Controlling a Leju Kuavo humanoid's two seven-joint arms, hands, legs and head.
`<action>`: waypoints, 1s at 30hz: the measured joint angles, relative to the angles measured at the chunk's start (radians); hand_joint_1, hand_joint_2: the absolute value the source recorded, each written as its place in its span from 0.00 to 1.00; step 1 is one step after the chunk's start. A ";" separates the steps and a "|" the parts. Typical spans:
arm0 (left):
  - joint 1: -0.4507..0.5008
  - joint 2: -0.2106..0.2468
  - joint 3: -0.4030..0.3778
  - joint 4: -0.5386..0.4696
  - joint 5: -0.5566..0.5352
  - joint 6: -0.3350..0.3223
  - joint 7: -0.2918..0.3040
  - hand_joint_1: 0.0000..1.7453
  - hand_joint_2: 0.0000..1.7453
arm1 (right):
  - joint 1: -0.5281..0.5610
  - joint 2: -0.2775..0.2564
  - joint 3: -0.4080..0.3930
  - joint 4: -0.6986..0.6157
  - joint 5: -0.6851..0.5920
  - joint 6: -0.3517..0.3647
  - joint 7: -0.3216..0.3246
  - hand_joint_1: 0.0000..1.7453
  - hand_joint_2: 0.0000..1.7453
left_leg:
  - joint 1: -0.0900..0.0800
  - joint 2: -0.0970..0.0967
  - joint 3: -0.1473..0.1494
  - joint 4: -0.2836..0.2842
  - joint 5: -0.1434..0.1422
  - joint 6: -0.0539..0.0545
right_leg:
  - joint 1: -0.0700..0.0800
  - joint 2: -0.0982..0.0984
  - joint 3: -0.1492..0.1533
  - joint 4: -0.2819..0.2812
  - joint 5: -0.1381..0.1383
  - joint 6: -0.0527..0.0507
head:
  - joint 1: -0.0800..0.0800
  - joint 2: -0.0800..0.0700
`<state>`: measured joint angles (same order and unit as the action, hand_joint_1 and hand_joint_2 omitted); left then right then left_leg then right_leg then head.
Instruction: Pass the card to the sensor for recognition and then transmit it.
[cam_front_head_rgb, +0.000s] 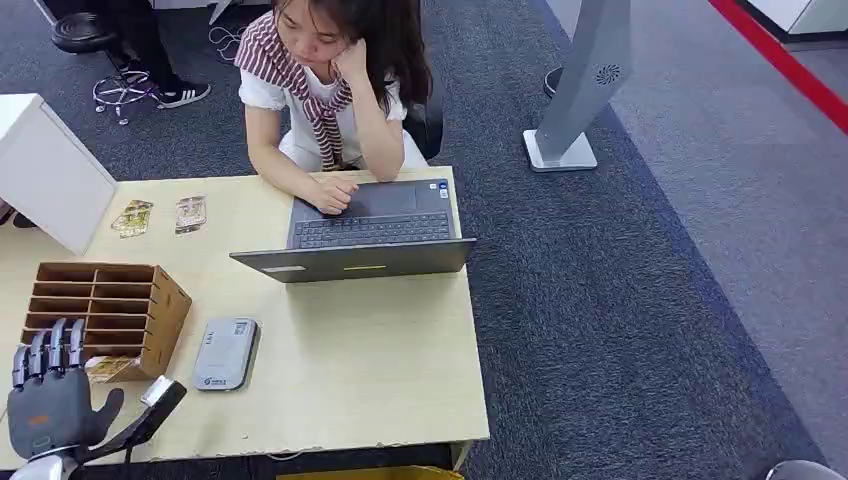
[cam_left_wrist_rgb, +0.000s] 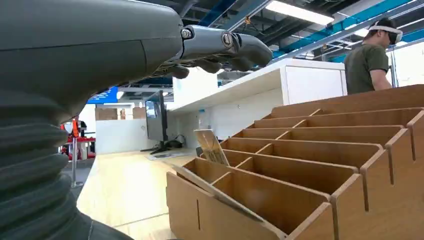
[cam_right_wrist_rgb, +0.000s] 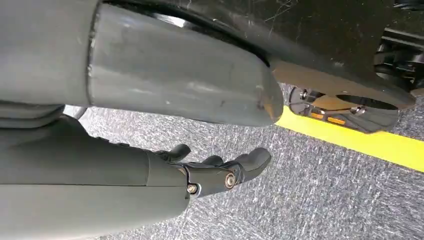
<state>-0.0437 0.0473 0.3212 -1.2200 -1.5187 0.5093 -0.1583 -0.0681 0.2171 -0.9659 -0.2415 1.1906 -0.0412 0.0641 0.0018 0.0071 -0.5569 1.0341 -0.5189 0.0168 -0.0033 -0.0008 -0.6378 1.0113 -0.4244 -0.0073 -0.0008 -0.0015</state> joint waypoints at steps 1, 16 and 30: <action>0.000 0.000 0.000 -0.001 0.000 -0.004 0.000 0.00 1.00 | 0.000 0.000 0.000 0.000 0.001 0.000 0.000 0.00 0.00 | 0.000 0.000 0.000 0.000 0.000 0.000 | 0.000 0.000 0.000 0.000 0.000 0.000 | 0.000 0.000; 0.001 0.000 0.000 -0.003 0.009 0.013 -0.005 1.00 1.00 | 0.000 0.000 -0.011 -0.001 0.019 0.001 -0.005 0.00 0.00 | 0.000 0.000 0.000 0.000 0.000 0.000 | 0.000 0.000 0.000 0.000 0.000 0.000 | 0.000 0.000; 0.002 -0.011 0.000 -0.040 0.009 -0.027 -0.016 1.00 1.00 | -0.001 0.000 -0.035 -0.003 0.022 0.001 -0.014 0.00 0.00 | 0.000 0.000 0.000 0.000 0.000 0.000 | 0.000 0.000 0.000 0.000 0.000 0.000 | 0.000 0.000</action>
<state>-0.0419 0.0362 0.3212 -1.2604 -1.5099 0.4825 -0.1747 -0.0687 0.2174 -1.0006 -0.2441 1.2127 -0.0404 0.0500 0.0019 0.0070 -0.5571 1.0341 -0.5189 0.0168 -0.0034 -0.0009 -0.6378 1.0113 -0.4244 -0.0073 -0.0008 -0.0011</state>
